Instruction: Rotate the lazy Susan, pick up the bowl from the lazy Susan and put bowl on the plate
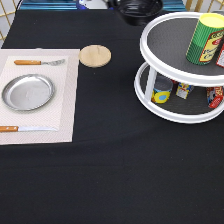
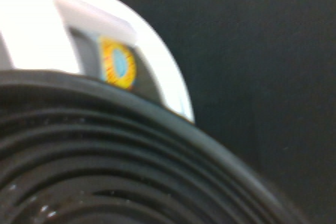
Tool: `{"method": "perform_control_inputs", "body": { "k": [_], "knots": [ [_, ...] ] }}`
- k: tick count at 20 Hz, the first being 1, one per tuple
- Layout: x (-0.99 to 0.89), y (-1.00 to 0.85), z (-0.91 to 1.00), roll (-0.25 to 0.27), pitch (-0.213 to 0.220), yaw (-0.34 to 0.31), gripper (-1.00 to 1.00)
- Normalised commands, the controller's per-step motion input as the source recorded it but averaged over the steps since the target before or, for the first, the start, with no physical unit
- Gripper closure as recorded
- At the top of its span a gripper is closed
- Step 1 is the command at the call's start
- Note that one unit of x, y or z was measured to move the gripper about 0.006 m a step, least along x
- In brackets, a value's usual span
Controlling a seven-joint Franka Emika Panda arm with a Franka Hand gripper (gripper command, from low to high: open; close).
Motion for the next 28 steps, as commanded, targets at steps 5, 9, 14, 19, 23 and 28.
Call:
{"method": "perform_control_inputs", "body": {
  "k": [5, 9, 14, 19, 23, 28],
  "knots": [
    [0.40, -0.68, 0.00, 0.000, -0.002, -0.105, 1.00],
    [0.32, -0.46, 0.00, 0.000, -0.003, -0.185, 1.00],
    [0.22, -0.27, -0.02, 0.000, -0.039, -0.260, 1.00],
    [0.08, -0.08, -0.07, 0.000, -0.057, -0.334, 1.00],
    [0.02, -0.08, -0.08, 0.000, -0.056, -0.338, 1.00],
    [0.01, -0.18, -0.06, 0.000, -0.048, -0.305, 1.00]
  ]
}}
